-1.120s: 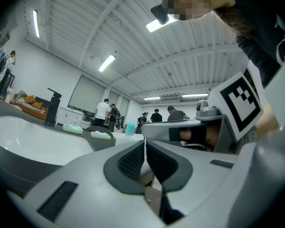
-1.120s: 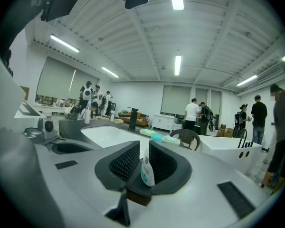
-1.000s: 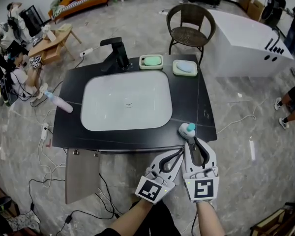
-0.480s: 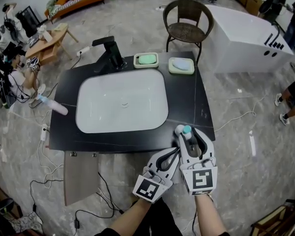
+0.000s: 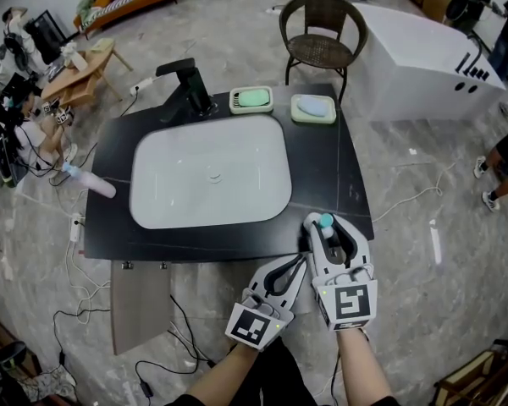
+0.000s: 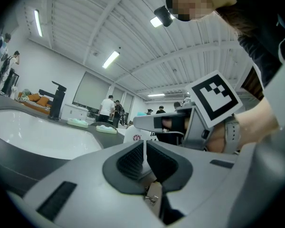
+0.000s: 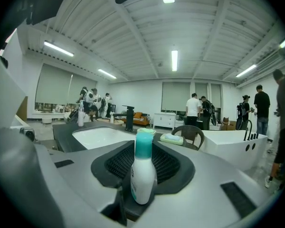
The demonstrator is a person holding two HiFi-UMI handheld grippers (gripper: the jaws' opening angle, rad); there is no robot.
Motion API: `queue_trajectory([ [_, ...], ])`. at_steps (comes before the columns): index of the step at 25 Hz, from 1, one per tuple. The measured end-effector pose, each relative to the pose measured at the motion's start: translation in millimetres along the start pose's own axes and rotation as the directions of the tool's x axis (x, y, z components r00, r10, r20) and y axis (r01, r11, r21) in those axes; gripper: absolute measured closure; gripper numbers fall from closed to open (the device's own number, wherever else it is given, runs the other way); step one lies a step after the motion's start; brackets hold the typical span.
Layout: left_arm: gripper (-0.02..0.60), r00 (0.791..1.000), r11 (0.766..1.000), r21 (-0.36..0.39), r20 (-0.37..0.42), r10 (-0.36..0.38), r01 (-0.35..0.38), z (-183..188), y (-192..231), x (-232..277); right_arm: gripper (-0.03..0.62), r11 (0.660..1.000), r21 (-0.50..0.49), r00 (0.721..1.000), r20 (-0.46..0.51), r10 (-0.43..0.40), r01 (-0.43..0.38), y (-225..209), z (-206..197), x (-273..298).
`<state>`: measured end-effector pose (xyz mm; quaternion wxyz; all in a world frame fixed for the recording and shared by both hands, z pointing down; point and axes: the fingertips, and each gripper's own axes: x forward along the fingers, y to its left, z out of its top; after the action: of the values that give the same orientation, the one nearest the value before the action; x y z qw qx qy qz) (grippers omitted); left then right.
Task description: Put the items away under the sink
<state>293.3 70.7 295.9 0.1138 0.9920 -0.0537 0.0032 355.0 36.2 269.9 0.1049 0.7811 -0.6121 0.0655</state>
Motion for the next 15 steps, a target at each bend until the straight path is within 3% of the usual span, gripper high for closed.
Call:
queue_trajectory([
  [15,0.571,0.999,0.999,0.008,0.003,0.033,-0.033,7,14,-19,0.494,0.999,0.012,0.995,0.093,0.037,-0.038,19,20,-15],
])
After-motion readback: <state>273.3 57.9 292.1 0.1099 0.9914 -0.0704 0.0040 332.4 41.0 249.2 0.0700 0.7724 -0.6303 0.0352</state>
